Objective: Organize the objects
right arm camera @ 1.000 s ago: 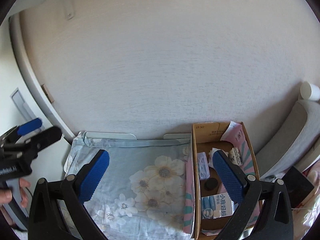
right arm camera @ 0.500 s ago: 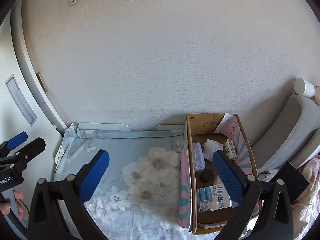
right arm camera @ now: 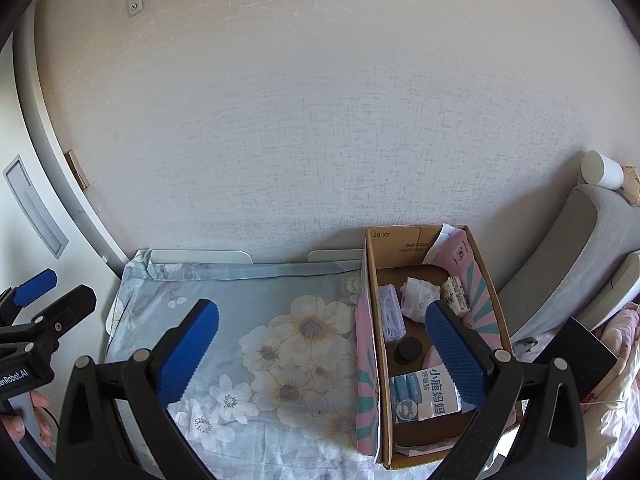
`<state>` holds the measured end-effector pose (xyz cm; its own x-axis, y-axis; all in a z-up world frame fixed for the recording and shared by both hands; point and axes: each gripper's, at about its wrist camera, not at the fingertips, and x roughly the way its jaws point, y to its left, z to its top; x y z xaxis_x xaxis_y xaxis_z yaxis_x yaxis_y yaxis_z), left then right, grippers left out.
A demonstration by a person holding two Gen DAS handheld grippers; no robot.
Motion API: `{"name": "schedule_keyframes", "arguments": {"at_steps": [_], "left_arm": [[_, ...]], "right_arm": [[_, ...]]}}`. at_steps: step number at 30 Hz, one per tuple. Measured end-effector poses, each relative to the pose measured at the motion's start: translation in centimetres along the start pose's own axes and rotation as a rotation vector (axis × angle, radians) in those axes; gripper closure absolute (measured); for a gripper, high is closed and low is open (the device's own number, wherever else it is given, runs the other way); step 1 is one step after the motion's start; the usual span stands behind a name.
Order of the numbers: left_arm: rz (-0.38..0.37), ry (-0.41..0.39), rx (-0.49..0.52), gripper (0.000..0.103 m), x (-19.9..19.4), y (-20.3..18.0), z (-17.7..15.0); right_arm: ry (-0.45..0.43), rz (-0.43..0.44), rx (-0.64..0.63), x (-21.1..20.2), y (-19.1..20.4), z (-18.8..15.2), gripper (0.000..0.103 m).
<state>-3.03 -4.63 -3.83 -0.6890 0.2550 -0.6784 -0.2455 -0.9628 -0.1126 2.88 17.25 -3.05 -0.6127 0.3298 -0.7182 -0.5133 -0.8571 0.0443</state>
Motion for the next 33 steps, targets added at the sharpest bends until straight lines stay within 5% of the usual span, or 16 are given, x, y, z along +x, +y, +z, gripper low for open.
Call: {"name": "schedule_keyframes", "arguments": {"at_steps": [33], "left_arm": [[0.003, 0.006, -0.007, 0.0, -0.2, 0.28, -0.09]], "right_arm": [[-0.011, -0.008, -0.007, -0.15, 0.22, 0.33, 0.001]]}}
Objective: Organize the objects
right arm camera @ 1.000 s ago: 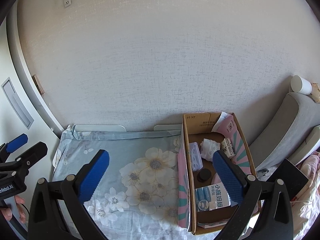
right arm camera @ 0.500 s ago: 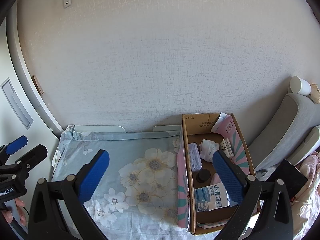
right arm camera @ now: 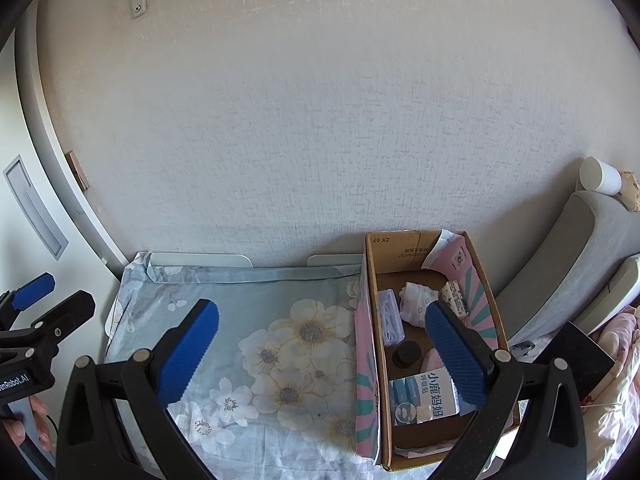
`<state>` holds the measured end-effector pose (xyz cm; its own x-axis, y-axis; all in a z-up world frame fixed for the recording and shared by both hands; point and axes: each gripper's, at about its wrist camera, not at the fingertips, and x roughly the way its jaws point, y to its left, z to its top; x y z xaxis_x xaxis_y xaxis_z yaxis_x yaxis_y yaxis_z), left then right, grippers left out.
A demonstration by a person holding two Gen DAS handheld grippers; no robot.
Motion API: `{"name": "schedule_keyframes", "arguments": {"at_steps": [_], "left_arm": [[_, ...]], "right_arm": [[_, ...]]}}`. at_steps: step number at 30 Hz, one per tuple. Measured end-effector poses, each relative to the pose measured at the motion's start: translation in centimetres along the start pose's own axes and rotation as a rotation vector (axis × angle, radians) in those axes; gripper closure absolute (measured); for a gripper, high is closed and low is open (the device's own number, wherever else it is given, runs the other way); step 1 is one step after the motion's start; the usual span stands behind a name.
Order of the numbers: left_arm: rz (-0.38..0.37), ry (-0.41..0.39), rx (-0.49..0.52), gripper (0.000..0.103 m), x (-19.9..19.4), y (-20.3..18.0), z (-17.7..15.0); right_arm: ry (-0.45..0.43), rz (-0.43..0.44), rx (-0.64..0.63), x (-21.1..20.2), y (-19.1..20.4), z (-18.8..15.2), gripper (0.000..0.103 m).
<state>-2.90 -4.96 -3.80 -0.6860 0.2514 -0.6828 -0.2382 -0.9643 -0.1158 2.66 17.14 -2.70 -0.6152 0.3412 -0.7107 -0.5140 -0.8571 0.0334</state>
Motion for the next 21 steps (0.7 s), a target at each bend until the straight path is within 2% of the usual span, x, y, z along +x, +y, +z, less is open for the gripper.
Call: {"name": "schedule_keyframes", "arguments": {"at_steps": [4, 9, 21], "left_arm": [[0.021, -0.022, 0.008, 0.0, -0.4, -0.2, -0.1], [-0.003, -0.054, 0.013, 0.0, -1.2, -0.5, 0.2], [0.021, -0.065, -0.032, 0.0, -1.2, 0.2, 0.6]], "right_arm": [[-0.001, 0.001, -0.002, -0.1, 0.0, 0.0, 0.001], [-0.005, 0.003, -0.001, -0.2, -0.1, 0.1, 0.001], [-0.025, 0.005, -0.012, -0.3, 0.1, 0.2, 0.001]]}}
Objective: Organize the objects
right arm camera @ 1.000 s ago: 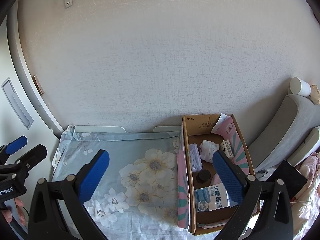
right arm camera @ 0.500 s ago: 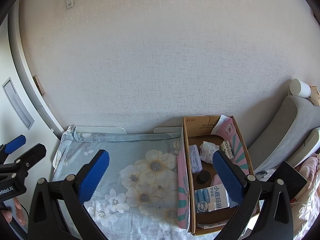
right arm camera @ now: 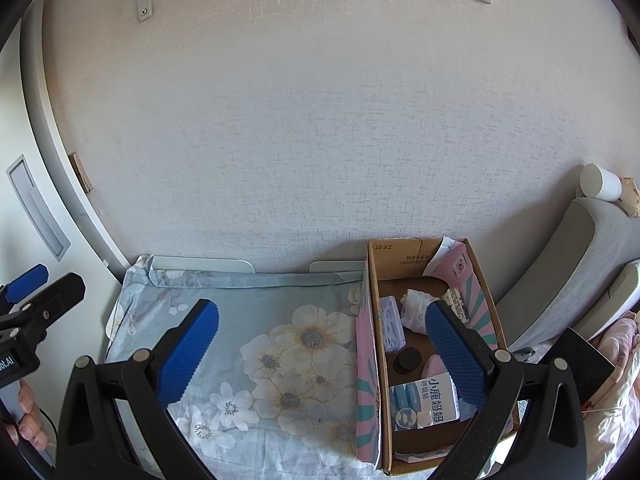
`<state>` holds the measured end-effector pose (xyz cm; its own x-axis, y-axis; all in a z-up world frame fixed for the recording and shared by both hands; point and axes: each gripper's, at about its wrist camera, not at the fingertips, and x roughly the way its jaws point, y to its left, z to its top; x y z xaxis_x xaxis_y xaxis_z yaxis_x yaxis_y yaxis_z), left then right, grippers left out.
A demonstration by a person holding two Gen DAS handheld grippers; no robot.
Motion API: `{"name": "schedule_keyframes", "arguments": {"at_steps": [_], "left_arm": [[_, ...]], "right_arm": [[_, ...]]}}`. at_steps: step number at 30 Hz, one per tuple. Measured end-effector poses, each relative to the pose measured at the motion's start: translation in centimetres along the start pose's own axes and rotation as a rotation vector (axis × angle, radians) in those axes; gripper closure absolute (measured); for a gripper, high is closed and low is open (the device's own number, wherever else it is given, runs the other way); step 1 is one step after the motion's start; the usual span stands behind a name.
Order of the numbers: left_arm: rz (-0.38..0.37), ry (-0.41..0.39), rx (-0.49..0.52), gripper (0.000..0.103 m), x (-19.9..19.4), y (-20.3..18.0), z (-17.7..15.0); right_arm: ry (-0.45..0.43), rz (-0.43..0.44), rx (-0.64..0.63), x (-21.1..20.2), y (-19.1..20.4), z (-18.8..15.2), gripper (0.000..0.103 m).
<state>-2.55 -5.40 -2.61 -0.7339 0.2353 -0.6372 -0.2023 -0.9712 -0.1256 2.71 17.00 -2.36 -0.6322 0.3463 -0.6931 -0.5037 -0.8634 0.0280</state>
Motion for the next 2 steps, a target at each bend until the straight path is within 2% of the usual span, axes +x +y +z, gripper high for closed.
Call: {"name": "schedule_keyframes", "arguments": {"at_steps": [2], "left_arm": [[0.009, 0.003, 0.001, 0.0, 0.22, 0.06, 0.06]], "right_arm": [[0.0, 0.001, 0.001, 0.08, -0.01, 0.02, 0.0]]}}
